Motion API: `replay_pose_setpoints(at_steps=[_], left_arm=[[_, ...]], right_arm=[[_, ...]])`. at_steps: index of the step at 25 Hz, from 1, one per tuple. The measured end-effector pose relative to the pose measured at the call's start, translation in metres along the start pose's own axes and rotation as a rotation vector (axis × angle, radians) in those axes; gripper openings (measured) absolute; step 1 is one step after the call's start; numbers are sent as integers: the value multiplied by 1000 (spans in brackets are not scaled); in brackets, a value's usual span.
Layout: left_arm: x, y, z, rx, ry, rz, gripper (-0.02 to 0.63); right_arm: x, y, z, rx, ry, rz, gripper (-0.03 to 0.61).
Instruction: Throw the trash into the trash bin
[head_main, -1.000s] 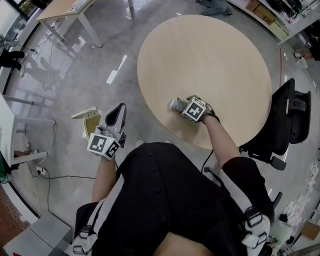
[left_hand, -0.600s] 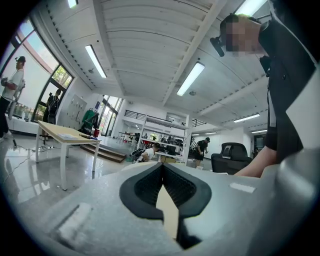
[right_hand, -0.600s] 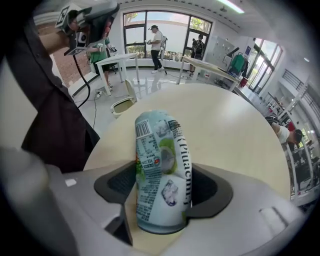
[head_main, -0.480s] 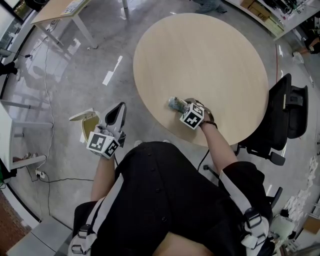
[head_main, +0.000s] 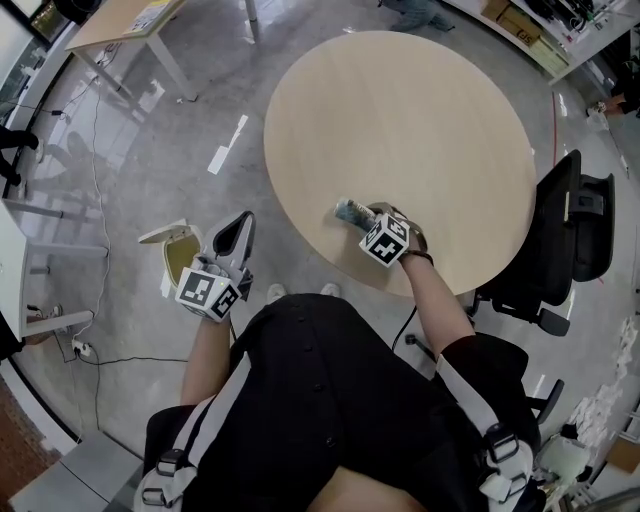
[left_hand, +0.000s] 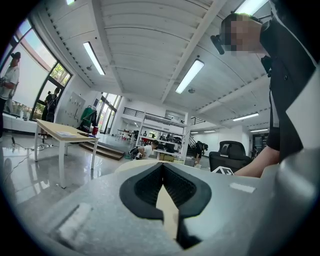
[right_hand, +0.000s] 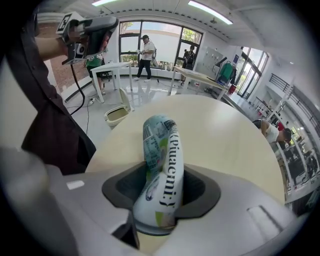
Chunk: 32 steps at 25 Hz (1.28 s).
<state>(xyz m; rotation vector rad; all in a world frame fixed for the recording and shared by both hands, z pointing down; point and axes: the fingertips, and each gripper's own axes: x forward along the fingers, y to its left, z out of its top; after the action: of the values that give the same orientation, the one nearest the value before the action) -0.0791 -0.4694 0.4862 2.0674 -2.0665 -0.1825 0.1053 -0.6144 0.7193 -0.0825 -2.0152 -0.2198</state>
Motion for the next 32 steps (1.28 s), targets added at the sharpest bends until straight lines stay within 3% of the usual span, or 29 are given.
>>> replay_pose_setpoints(at_steps=[8, 15, 23, 28, 32], left_arm=[[-11, -6, -5, -39, 1, 82, 2], [-57, 9, -6, -29, -30, 146, 2], [-132, 58, 24, 22, -109, 212, 2], [-189, 96, 38, 39, -158, 299, 2], [-235, 112, 41, 39, -195, 376, 2]], right_arm=[[-13, -4, 38, -83, -96, 2, 184], [-7, 17, 59, -109, -103, 15, 184], [-15, 53, 145, -166, -176, -27, 184], [-16, 96, 213, -210, -237, 37, 186], [-8, 133, 241, -304, -219, 93, 186]])
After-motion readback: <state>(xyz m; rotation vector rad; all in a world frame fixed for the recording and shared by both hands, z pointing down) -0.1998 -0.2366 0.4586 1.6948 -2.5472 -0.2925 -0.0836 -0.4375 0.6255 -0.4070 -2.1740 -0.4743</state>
